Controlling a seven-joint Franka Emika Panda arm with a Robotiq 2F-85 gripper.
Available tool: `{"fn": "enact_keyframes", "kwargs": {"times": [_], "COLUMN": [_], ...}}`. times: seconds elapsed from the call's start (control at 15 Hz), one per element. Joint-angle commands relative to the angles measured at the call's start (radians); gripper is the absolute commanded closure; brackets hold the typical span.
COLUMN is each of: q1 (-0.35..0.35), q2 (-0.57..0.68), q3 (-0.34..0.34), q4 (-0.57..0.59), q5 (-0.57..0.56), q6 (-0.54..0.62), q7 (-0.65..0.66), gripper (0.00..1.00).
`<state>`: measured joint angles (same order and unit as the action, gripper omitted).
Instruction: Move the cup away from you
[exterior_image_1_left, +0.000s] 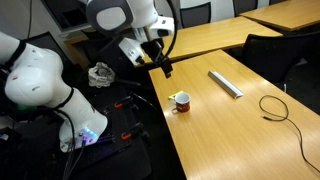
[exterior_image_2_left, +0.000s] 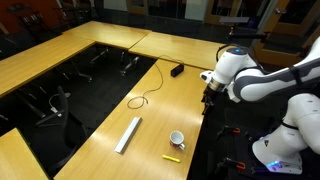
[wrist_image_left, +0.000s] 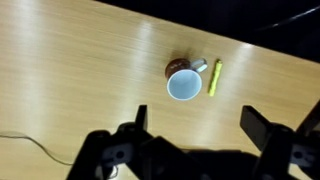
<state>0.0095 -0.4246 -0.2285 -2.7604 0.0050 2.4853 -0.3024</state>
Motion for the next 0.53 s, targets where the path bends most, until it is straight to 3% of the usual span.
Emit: {"fn": "enact_keyframes", "kwargs": {"times": [0.0, 0.2, 0.47], "q1": [0.038, 0.028, -0.022], "q2": [0.275, 0.491, 0.728], "q3": [0.023, 0.079, 0.148], "q4": [0.105, 0.204, 0.343], "q5": [0.139, 0.223, 0.234], "q6": [0.118, 0.176, 0.183], "q7": [0.062, 0.098, 0.173], "gripper": [0.0, 0.0, 0.0]}}
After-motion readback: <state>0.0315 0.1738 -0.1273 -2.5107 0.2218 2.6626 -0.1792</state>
